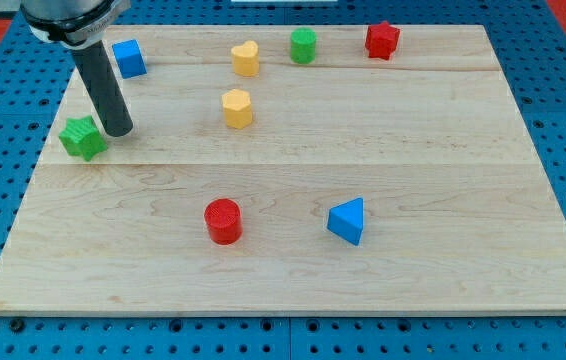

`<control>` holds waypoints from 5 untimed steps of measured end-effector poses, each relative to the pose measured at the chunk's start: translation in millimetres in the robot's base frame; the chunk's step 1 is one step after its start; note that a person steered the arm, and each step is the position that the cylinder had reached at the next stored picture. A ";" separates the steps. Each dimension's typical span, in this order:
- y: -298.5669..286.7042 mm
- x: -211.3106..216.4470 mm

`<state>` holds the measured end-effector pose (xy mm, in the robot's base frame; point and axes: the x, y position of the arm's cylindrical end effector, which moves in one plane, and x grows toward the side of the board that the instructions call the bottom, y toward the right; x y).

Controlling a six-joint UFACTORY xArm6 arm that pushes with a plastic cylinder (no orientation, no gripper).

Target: Move green star to the top left of the board

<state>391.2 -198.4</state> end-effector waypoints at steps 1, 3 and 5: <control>4.1 0.0; 17.8 -1.9; 43.9 4.8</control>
<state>396.1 -154.5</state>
